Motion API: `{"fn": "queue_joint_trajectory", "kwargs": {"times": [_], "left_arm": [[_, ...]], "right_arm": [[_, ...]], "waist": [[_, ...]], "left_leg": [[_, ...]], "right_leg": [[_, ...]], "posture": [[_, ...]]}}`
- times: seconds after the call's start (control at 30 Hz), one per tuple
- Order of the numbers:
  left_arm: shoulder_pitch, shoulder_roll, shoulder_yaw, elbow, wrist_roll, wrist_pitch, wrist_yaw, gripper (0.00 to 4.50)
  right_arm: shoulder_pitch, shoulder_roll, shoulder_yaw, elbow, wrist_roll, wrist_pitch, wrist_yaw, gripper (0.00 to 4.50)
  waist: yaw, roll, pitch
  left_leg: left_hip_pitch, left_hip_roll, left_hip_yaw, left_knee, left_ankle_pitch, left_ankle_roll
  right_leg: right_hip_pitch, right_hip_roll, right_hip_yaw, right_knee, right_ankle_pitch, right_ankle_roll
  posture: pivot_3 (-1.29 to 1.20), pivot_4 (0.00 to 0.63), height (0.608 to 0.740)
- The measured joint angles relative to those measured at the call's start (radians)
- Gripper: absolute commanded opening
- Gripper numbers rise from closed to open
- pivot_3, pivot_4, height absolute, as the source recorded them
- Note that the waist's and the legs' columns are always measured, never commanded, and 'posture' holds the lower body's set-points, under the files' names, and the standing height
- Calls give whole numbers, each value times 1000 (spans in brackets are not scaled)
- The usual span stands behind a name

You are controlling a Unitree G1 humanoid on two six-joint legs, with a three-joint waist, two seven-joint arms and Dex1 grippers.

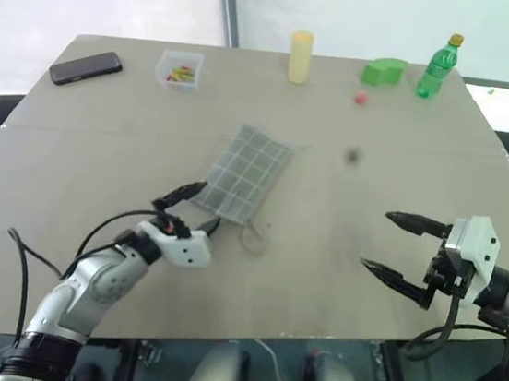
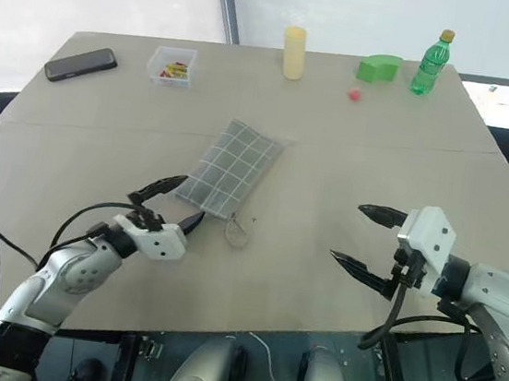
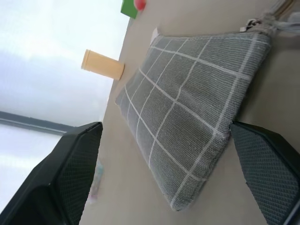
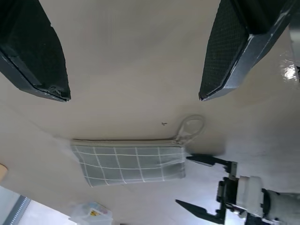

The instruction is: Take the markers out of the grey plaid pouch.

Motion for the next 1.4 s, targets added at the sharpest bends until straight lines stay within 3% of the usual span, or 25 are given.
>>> {"fn": "queue_joint_trajectory", "kwargs": {"times": [0.17, 0.27, 0.53, 0.9, 1.1, 1.23, 1.4], "left_arm": [[-42, -1, -44, 6, 67, 46, 39, 4500], [-63, -6, -74, 21, 81, 78, 45, 3718], [-62, -40, -108, -21, -90, 166, -120, 3718], [-135, -32, -181, -105, 49, 352, -186, 3718], [-201, -79, -225, -33, 145, 417, -73, 3718], [-220, -77, -255, 50, 180, 415, 14, 2305], [-236, -71, -236, 54, 132, 391, 40, 220]], "right_arm": [[17, 0, 8, -1, -4, -19, 3, 4440], [22, 1, 18, -1, -11, -38, 4, 4500], [33, 4, 25, -1, -25, -62, -4, 4500], [61, 21, 27, -3, -55, -81, -31, 4500], [61, 35, 40, -3, -62, -84, -45, 4500], [58, 38, 45, -3, -67, -84, -53, 4500], [53, 38, 48, -3, -83, -80, -74, 4500]], "waist": [[-1, 0, 0], [-1, 1, 0], [-1, 1, 0], [-1, 1, 0], [-3, 0, 0], [-6, 1, 0], [-4, 4, -2]], "left_leg": [[1, -1, 0, 1, 0, 0], [5, -1, 0, 1, 0, 0], [11, 1, 0, 0, 0, 1], [13, 0, 0, 0, -1, 1], [14, 0, -1, 0, -1, 1], [15, 1, 0, 0, -1, 1], [15, 2, -1, 0, -1, 1]], "right_leg": [[1, 0, 0, 1, 0, 0], [5, 0, 0, 1, 0, 0], [12, -1, 0, 0, 0, 0], [14, 0, 0, 0, 0, 0], [14, 1, 0, 2, 0, 0], [14, 2, 0, 3, 0, 0], [14, 1, 1, 3, 0, 0]], "posture": [[0, 150, 740], [0, 150, 740], [0, 150, 740], [0, 150, 740], [0, 150, 740], [0, 150, 740], [0, 150, 740]]}}
